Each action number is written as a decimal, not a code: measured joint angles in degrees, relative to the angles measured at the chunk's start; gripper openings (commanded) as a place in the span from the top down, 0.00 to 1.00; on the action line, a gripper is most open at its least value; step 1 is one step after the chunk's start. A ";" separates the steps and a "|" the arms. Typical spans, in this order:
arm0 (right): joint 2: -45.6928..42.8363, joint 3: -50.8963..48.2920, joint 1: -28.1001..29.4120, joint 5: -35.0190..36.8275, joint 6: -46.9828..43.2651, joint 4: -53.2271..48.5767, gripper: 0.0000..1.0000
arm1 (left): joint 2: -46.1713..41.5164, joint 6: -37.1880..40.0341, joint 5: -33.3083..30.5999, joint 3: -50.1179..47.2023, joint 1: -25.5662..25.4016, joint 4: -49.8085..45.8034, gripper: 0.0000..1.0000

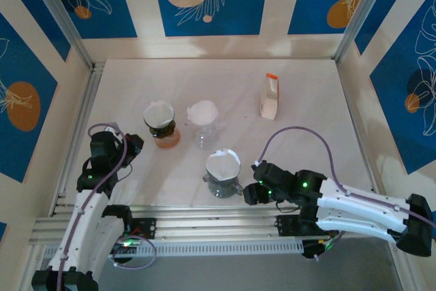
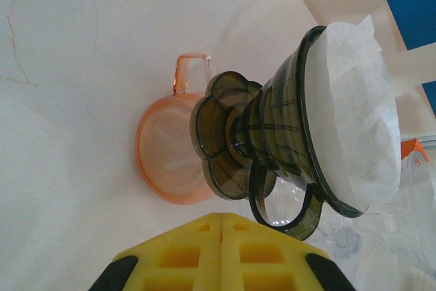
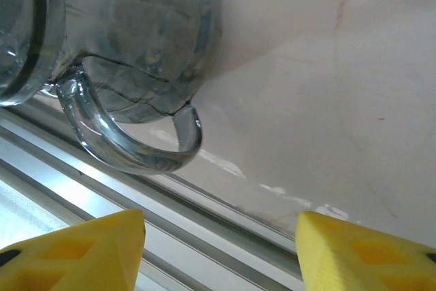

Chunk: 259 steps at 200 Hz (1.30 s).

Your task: Place the coffee filter in the dripper

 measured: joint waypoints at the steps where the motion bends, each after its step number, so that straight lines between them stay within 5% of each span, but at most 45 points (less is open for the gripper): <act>1: 0.13 0.00 0.04 -0.07 0.02 0.13 0.42 | 0.00 0.00 0.00 0.00 0.00 -0.02 0.95; 76: 4.68 -1.33 2.95 -0.33 1.51 7.28 0.44 | 8.35 -1.81 0.83 -4.24 3.02 8.81 0.99; 161: 1.57 -1.70 3.30 0.00 2.78 6.82 0.44 | 36.20 -7.02 1.60 -2.67 6.80 34.49 1.00; 259: -0.87 -1.68 3.63 1.09 3.02 3.34 0.44 | 62.84 -11.21 11.43 5.92 8.52 62.29 1.00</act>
